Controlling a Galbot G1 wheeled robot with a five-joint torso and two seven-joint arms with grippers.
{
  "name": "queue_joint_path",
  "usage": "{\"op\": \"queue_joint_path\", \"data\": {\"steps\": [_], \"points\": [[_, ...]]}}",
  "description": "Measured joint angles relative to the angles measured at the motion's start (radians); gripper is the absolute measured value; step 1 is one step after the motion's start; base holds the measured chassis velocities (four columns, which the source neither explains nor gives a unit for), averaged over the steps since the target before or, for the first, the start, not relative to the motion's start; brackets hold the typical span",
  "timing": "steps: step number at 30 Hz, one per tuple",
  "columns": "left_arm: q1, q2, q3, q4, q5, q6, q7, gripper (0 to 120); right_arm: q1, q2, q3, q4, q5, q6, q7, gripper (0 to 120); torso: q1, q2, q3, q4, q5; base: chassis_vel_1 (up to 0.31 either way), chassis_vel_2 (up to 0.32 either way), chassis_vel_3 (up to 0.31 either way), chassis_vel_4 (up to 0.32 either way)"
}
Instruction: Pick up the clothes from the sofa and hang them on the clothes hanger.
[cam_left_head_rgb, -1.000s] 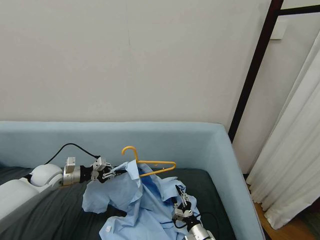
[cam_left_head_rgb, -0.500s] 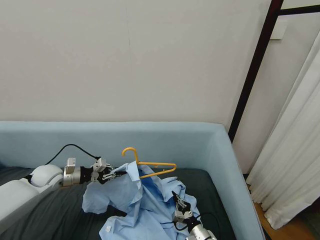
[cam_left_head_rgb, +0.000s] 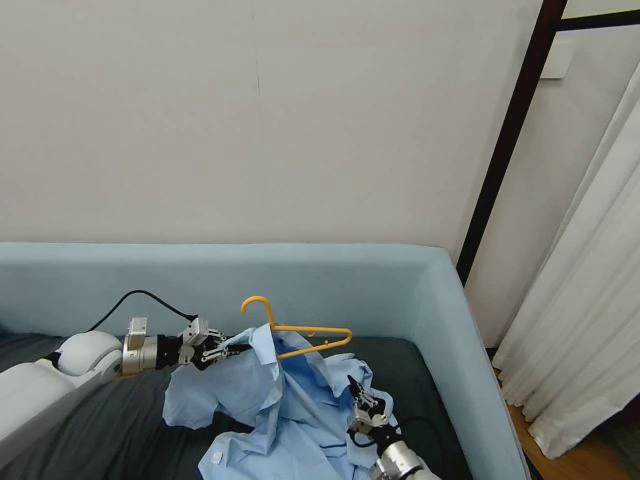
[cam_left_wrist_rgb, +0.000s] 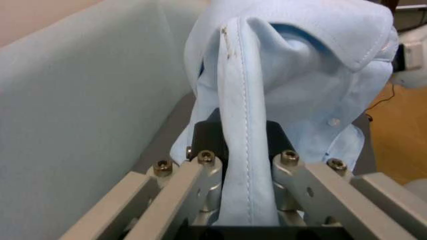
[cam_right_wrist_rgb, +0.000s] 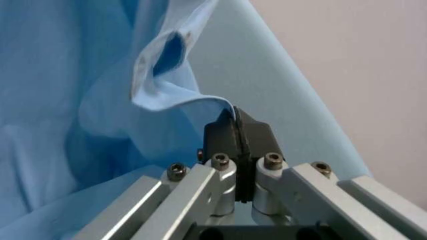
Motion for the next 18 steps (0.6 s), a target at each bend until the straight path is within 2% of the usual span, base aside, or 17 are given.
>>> {"op": "queue_joint_path", "data": {"steps": [2, 12, 18], "points": [[0.009, 0.001, -0.012, 0.000, -0.002, -0.002, 0.019, 7, 0.025, -0.014, -0.003, 0.020, 0.080, -0.012, -0.028, 0, 0.000, 0.000, 0.000, 0.0000, 0.0004, 0.000, 0.000, 0.000, 0.000], [0.021, 0.008, -0.038, 0.012, 0.024, -0.012, 0.081, 7, 0.088, -0.055, -0.010, 0.076, 0.273, -0.077, -0.084, 0, 0.000, 0.000, 0.000, 0.0000, 0.0003, 0.000, 0.000, 0.000, 0.000], [0.014, 0.009, -0.038, 0.019, 0.051, -0.018, 0.095, 7, 0.100, -0.065, -0.011, 0.097, 0.320, -0.104, -0.090, 0, 0.000, 0.000, 0.000, 0.0000, 0.0003, 0.000, 0.000, 0.000, 0.000]]}}
